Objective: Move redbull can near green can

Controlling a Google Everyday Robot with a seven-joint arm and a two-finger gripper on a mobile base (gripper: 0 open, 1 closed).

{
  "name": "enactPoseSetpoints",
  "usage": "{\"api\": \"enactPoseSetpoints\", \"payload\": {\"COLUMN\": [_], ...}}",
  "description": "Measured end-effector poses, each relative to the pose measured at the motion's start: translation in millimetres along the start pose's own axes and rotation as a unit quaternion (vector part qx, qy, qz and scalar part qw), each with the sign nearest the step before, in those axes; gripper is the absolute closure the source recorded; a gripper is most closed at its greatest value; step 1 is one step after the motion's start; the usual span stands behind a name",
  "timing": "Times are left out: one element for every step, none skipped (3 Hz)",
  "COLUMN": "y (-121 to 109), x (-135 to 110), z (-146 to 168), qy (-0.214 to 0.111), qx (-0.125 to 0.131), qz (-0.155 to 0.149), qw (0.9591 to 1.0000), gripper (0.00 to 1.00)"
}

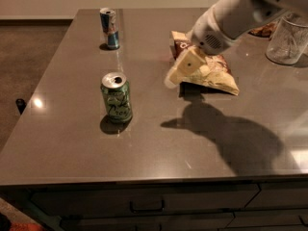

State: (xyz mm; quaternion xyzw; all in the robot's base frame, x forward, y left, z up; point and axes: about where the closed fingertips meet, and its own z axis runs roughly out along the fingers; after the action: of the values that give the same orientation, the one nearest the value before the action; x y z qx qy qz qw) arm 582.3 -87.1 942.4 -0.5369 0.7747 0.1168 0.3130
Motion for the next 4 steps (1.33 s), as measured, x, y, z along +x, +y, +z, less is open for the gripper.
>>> {"api": "enactPoseSetpoints", "payload": {"y": [-11.4, -15.1, -24.7, -34.7], "x": [-26.1, -48.0, -68.4, -92.5], "z": [29.3, 59.4, 84.0, 115.2], "qy": [-0.05, -0.091, -0.128, -0.163], "qx": [0.009, 0.017, 0.034, 0.048], "qz": [0.013, 0.02, 0.034, 0.051], "qw": [0.9986, 0.9955, 0.9906, 0.9841], "gripper": [0.0, 0.0, 0.0, 0.0]}}
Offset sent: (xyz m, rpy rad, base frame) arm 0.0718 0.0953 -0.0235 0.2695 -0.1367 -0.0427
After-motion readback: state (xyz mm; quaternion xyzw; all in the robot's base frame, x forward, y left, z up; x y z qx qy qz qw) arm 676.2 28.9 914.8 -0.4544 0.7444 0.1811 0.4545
